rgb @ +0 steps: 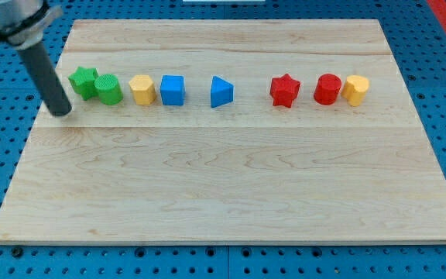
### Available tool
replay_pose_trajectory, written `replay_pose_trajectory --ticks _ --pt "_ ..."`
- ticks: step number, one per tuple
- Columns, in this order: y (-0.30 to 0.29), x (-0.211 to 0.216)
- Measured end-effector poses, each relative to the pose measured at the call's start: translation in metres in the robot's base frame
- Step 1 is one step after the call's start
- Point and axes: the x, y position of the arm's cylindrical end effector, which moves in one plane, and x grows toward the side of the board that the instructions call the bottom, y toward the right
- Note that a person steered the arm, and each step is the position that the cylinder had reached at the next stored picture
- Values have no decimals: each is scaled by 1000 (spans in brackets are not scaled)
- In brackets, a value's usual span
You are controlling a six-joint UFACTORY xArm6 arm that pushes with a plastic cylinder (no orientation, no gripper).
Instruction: Push the green star parallel to the green circle
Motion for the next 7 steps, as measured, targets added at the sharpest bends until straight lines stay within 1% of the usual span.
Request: replay_pose_trajectory --ticks 1,2,3,4,5,6,7 --pt "-50 12" --pt "-58 6" --pt "-43 -63" --pt "-15 -139" --pt "66 -156" --pt "65 -127" --pt "24 -102"
